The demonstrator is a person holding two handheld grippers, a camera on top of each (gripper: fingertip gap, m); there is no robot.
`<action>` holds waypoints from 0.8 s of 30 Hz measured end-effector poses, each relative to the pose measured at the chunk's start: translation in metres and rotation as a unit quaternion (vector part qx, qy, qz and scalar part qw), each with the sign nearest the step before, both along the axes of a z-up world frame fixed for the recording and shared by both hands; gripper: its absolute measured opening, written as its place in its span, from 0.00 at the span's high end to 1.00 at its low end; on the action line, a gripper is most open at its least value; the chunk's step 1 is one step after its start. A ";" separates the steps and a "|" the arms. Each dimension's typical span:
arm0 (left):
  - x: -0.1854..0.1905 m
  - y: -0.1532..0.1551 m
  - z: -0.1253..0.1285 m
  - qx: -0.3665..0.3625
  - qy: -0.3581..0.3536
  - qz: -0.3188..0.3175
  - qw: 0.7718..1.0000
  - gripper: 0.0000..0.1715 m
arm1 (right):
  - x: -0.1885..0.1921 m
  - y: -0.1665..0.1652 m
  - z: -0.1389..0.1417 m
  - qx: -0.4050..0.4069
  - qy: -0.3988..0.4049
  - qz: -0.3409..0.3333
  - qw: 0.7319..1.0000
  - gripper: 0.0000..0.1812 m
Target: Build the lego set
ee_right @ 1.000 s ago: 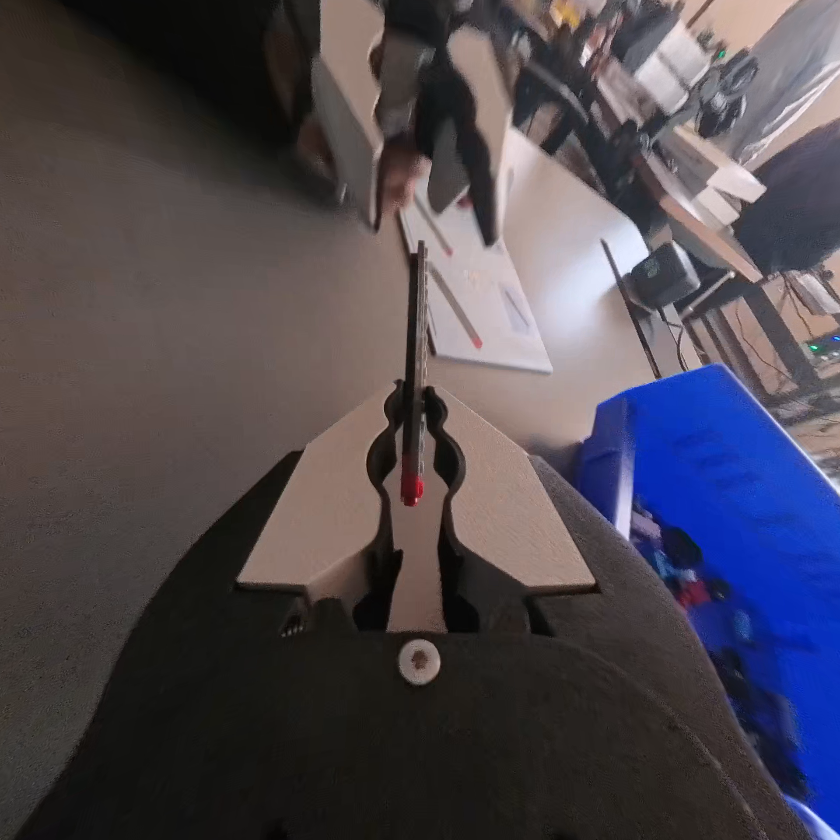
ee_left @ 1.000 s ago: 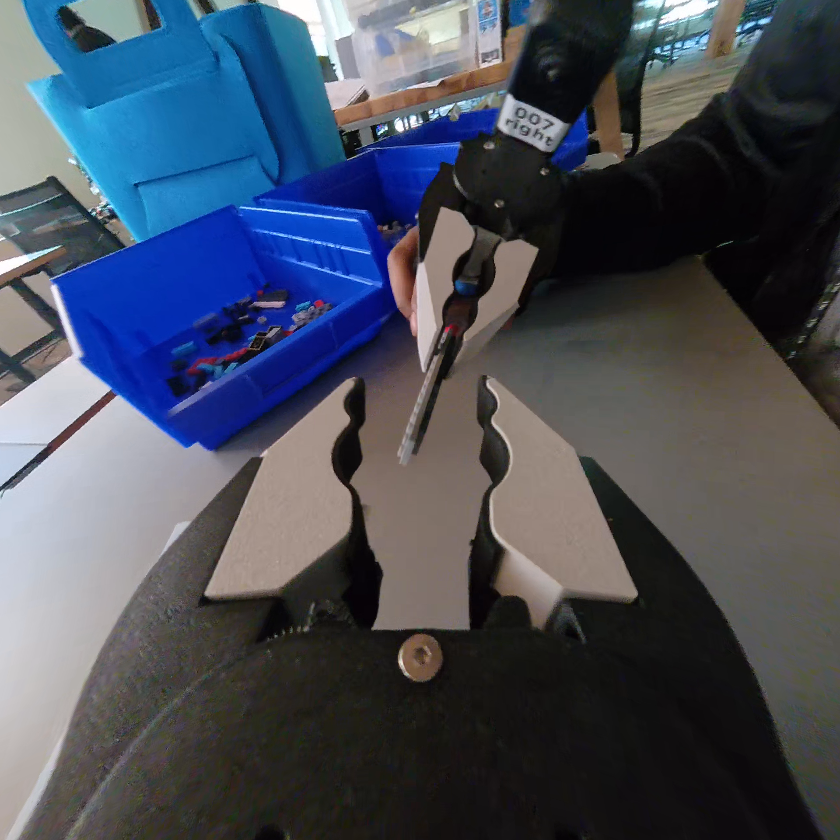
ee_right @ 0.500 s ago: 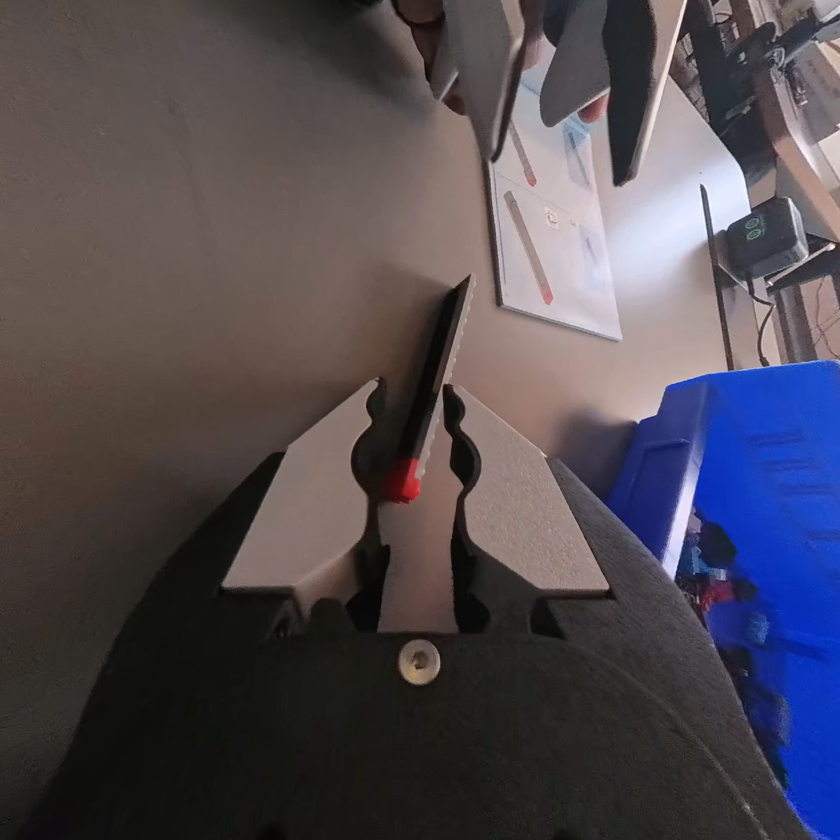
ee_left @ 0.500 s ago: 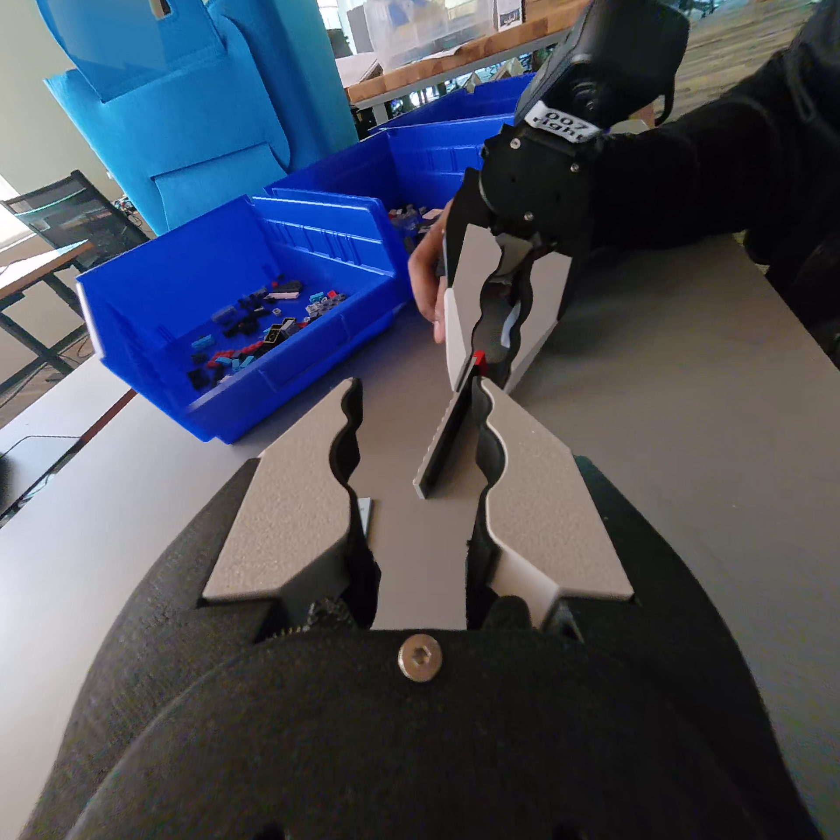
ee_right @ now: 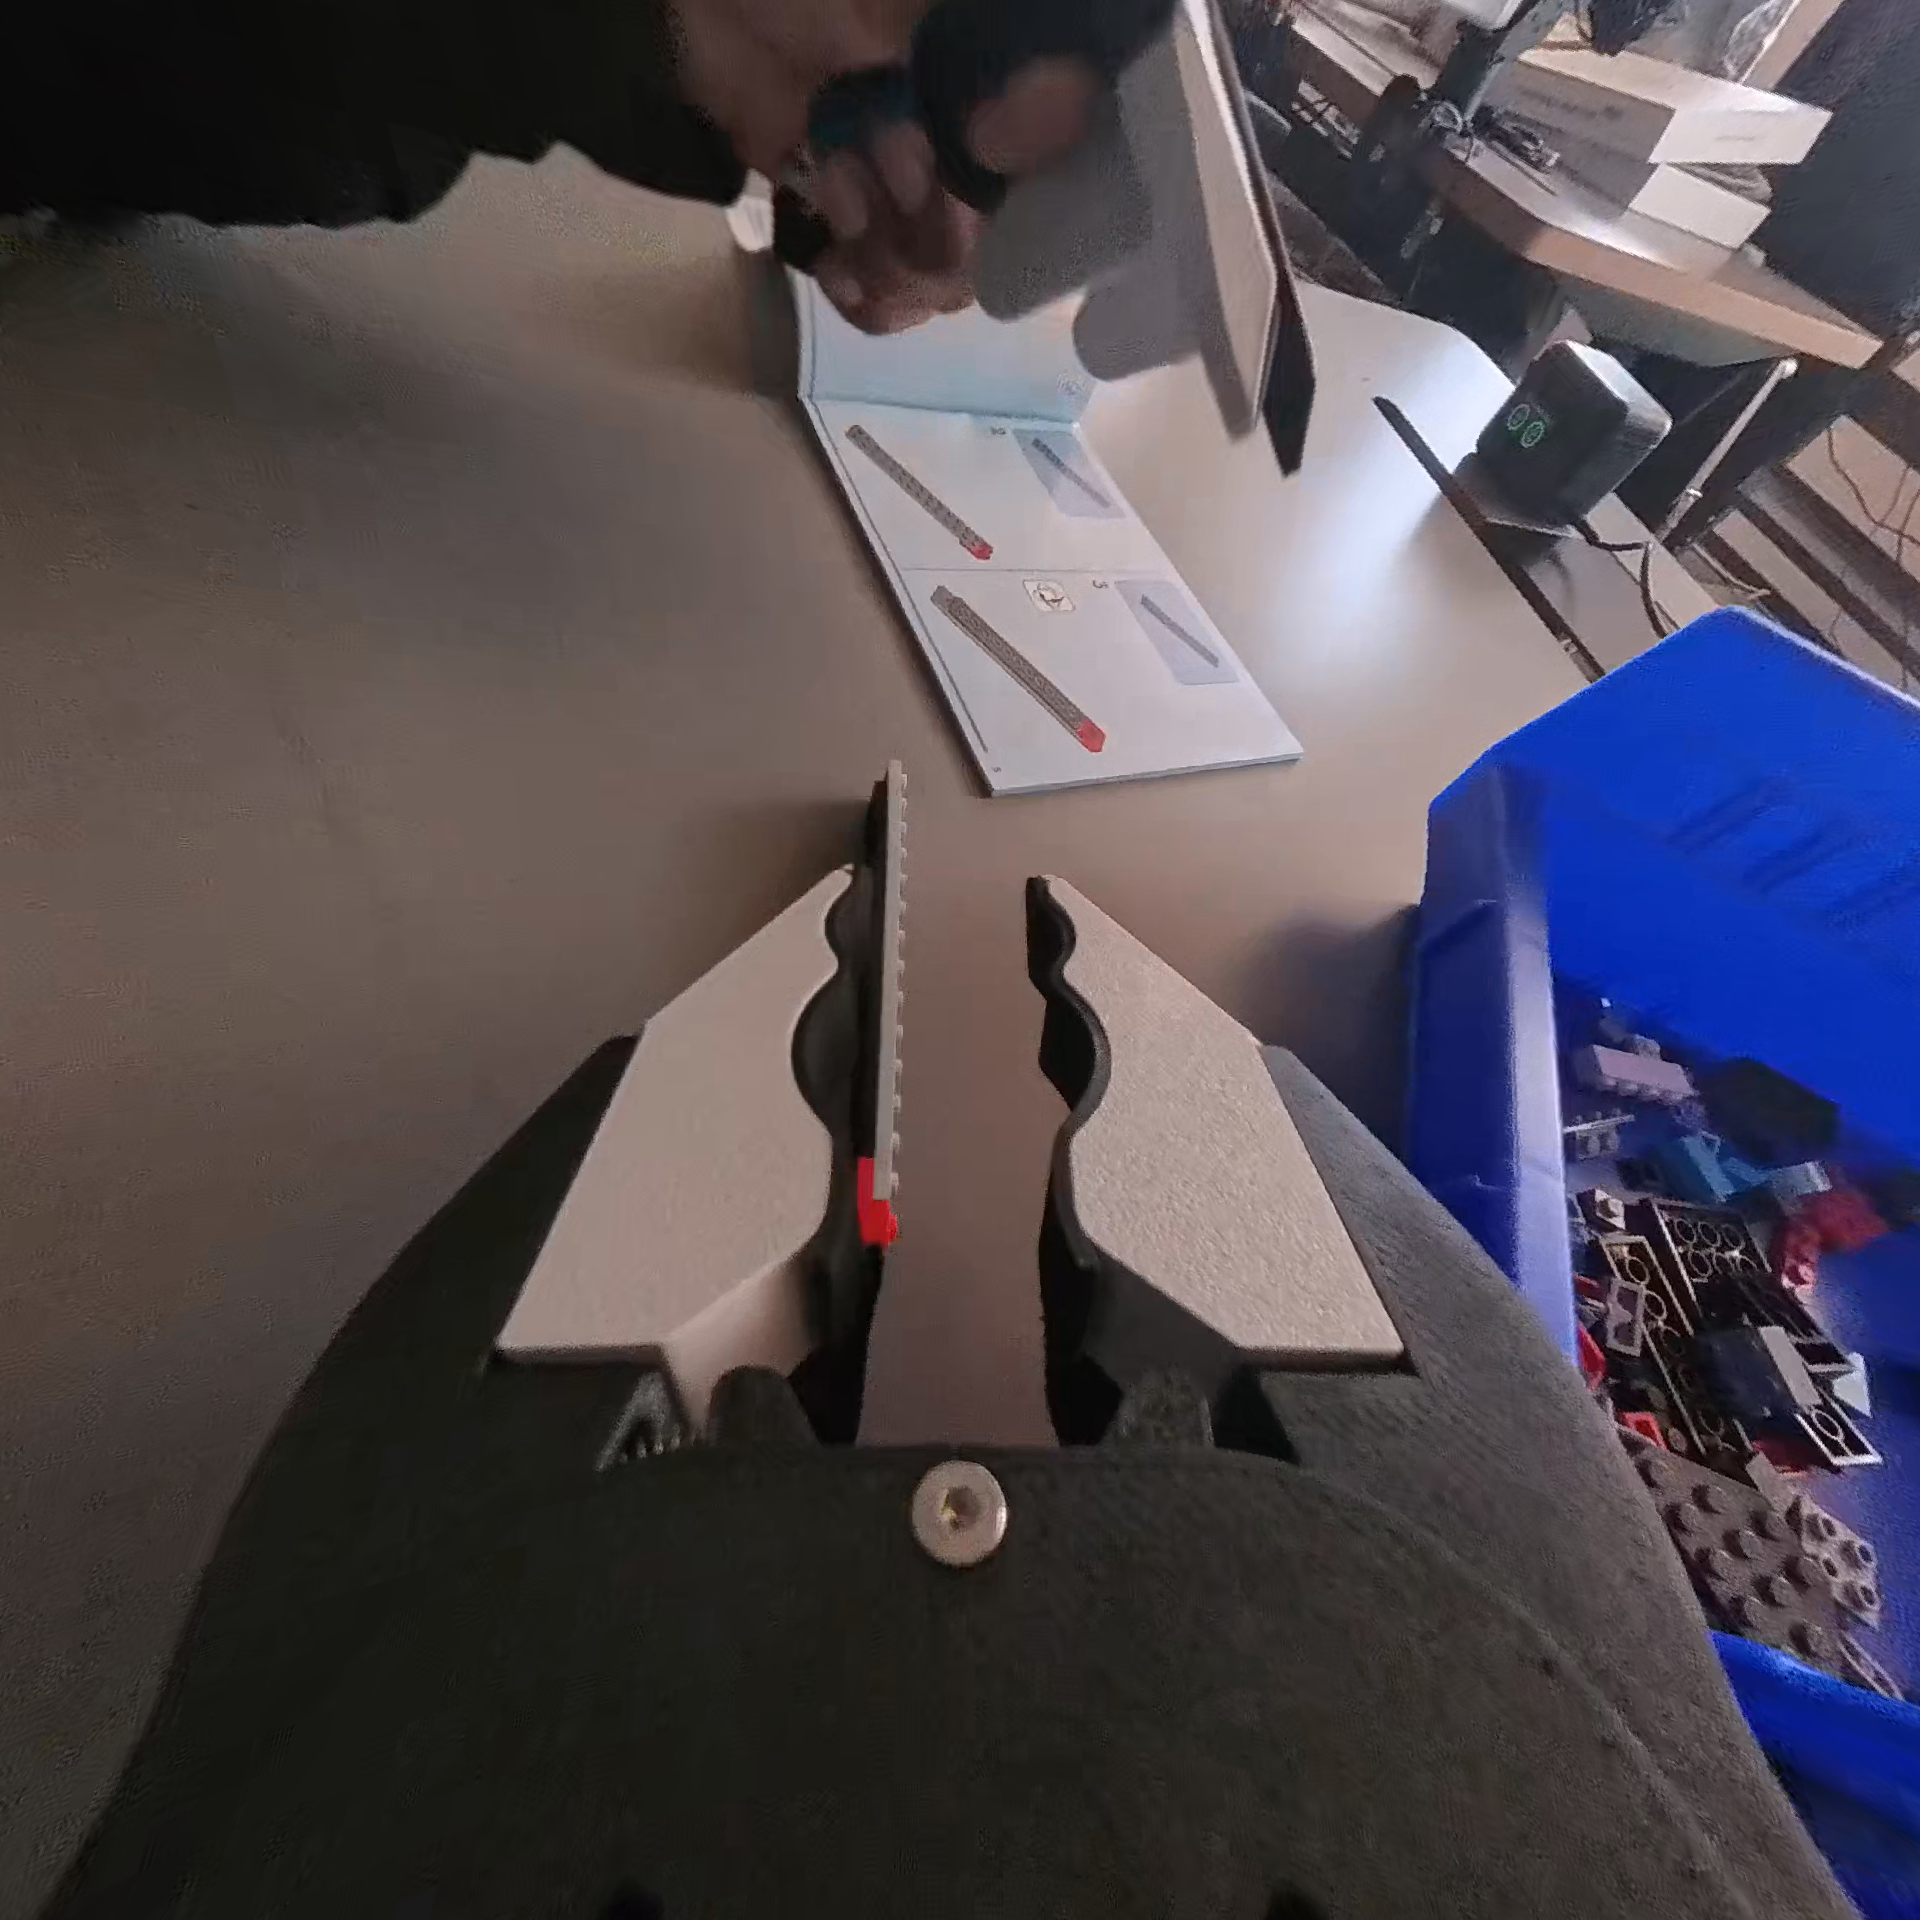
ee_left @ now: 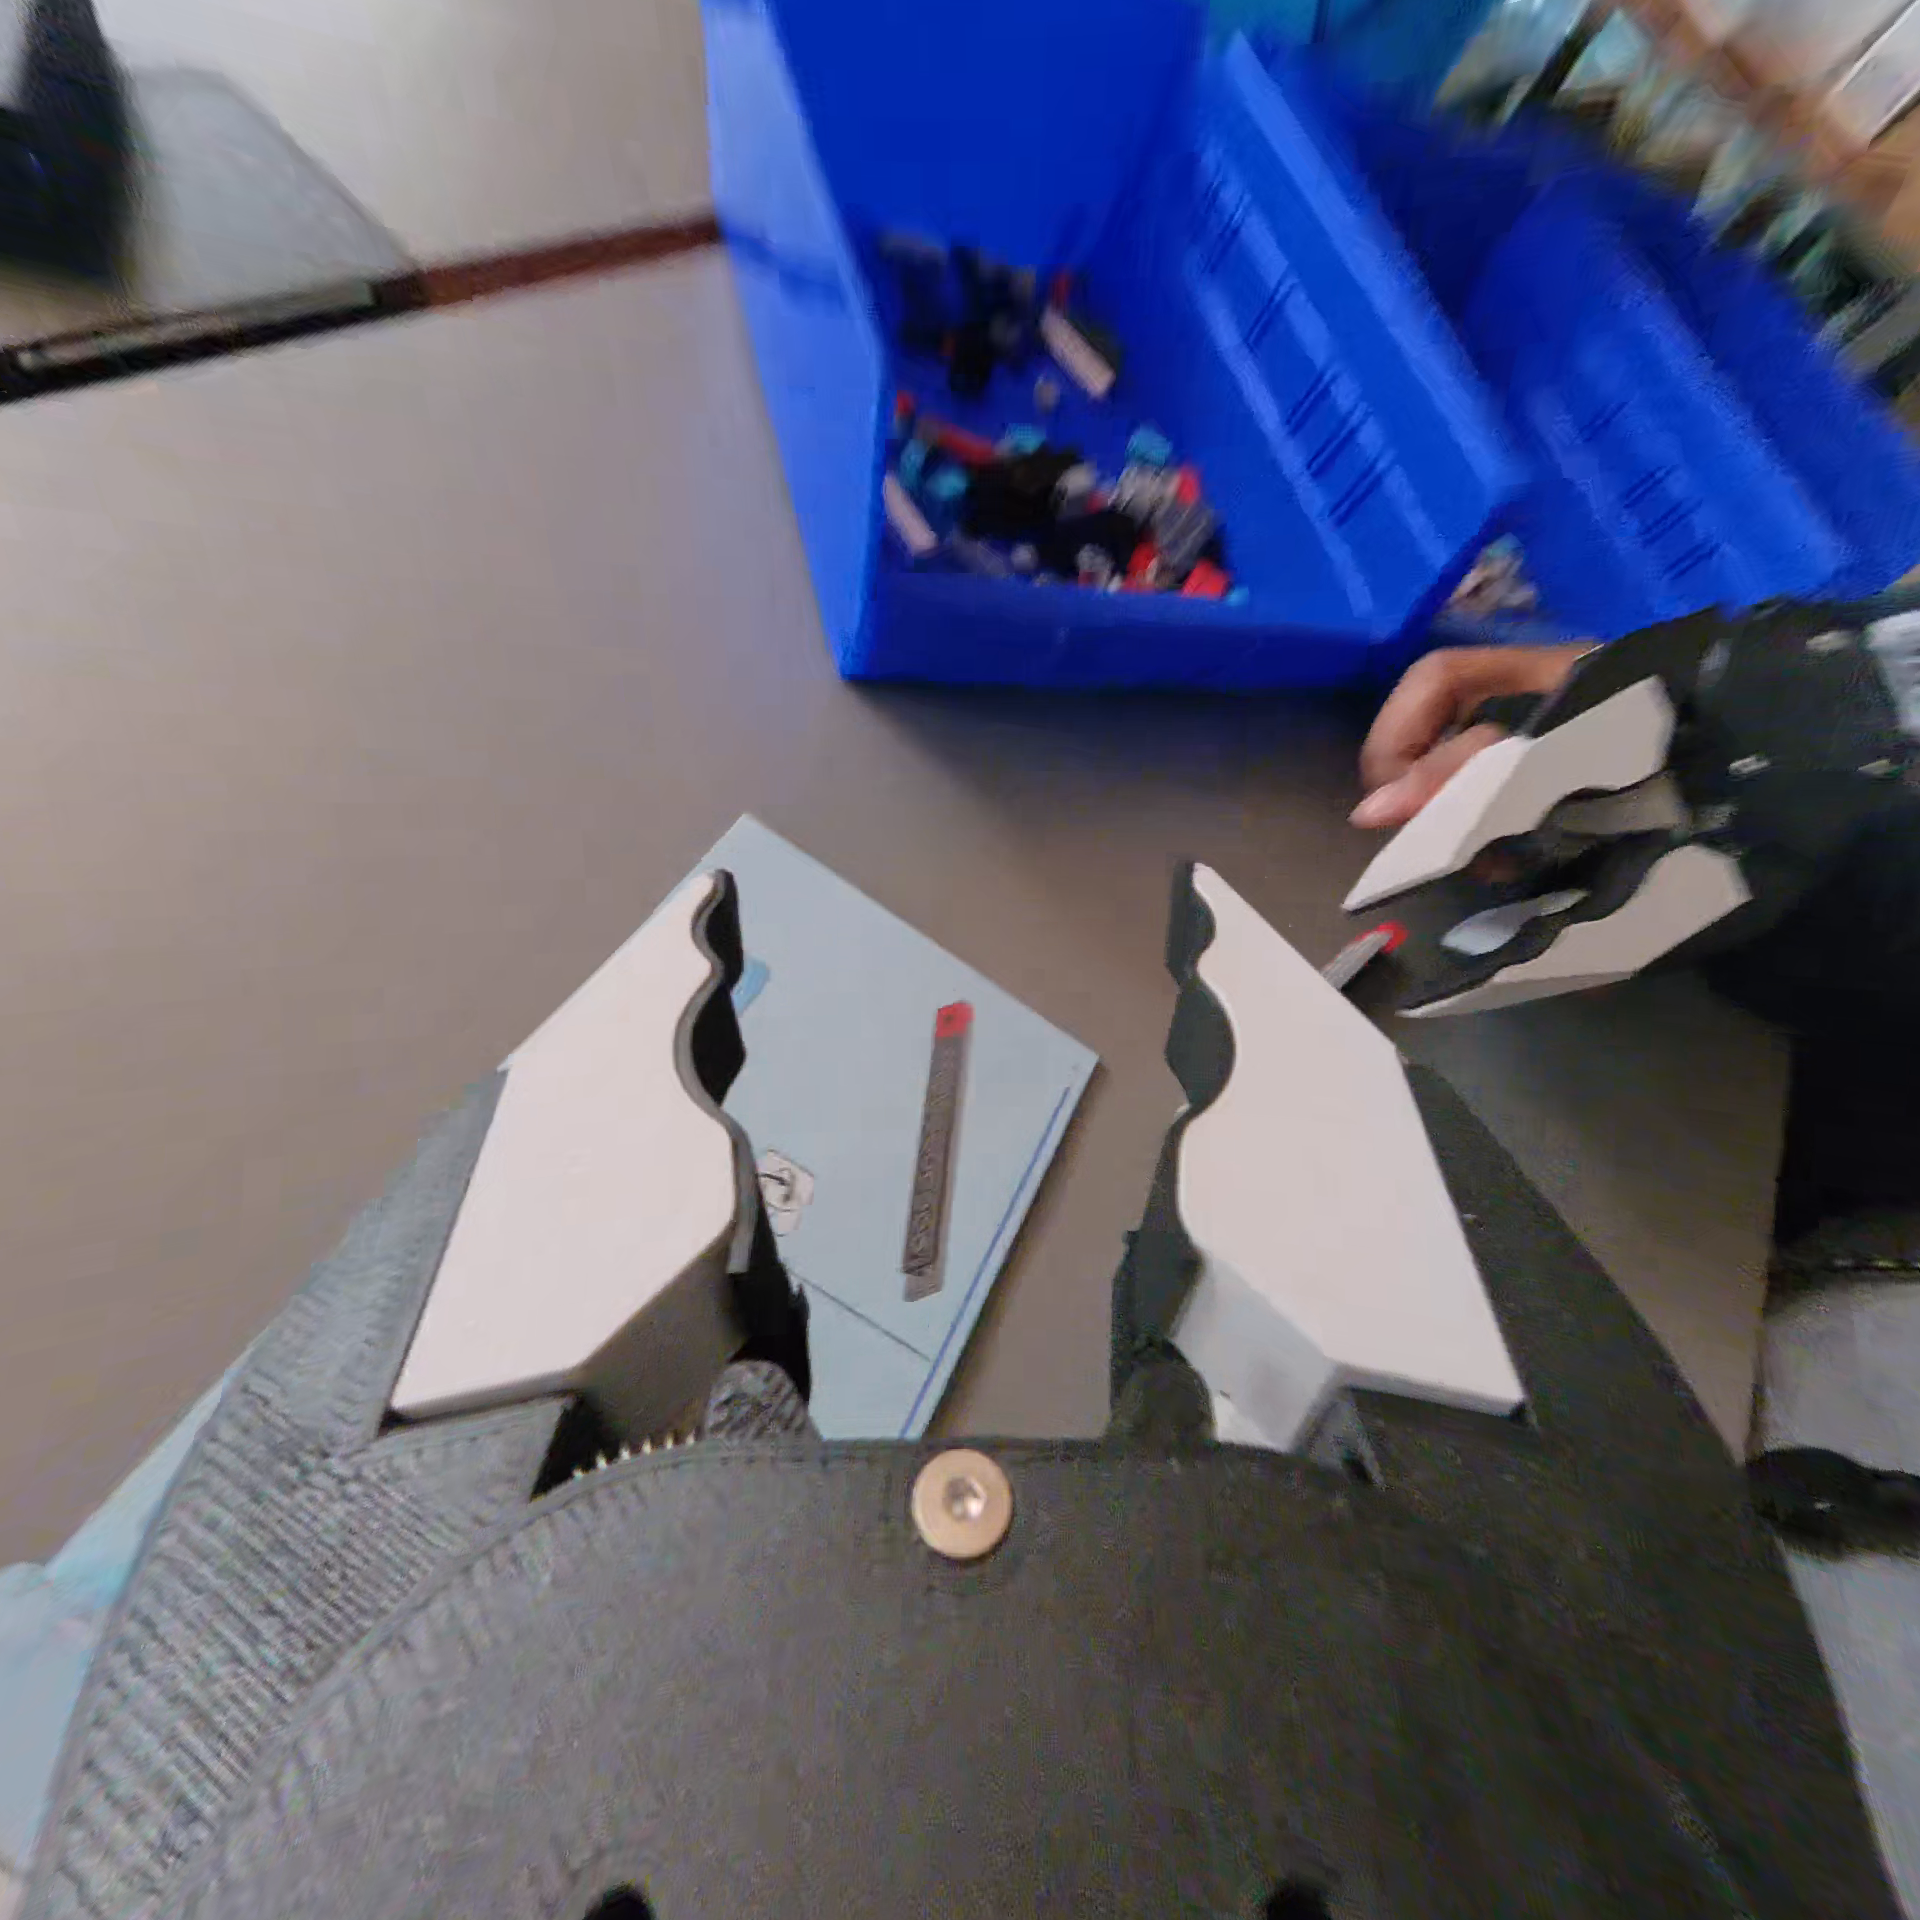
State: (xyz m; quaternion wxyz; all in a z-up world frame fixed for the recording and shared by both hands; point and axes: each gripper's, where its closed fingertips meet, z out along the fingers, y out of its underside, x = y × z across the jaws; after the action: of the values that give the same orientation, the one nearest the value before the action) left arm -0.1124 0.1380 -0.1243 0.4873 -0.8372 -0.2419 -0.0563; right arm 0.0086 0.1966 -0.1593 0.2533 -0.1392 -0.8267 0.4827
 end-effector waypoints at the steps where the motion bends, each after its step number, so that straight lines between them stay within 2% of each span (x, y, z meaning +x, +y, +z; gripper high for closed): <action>1: -0.005 0.006 -0.007 -0.034 0.003 -0.007 0.999 0.48 | -0.001 0.001 0.001 -0.005 0.000 -0.002 1.000 0.81; 4: -0.018 0.027 -0.026 -0.080 0.018 -0.022 0.996 0.41 | -0.002 0.003 0.004 -0.019 -0.005 -0.006 1.000 0.82; 7: -0.015 0.038 -0.035 -0.087 0.054 -0.033 0.994 0.38 | -0.004 0.005 0.006 -0.027 -0.008 -0.010 1.000 0.82; 11: 0.006 0.026 -0.048 -0.127 0.144 -0.087 0.978 0.35 | -0.001 0.003 0.004 -0.022 -0.010 0.001 1.000 0.82; 17: 0.028 0.007 -0.078 -0.162 0.139 -0.125 0.969 0.36 | 0.001 0.002 0.004 -0.022 -0.018 0.012 1.000 0.82; 24: 0.018 -0.002 -0.082 -0.187 0.153 -0.110 0.964 0.37 | 0.001 0.001 0.002 -0.016 -0.020 0.016 1.000 0.82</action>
State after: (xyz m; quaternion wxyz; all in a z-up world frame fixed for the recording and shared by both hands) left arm -0.0947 0.1361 -0.2062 0.3441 -0.9335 -0.0771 0.0651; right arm 0.0101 0.1975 -0.1576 0.2266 -0.1394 -0.8259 0.4971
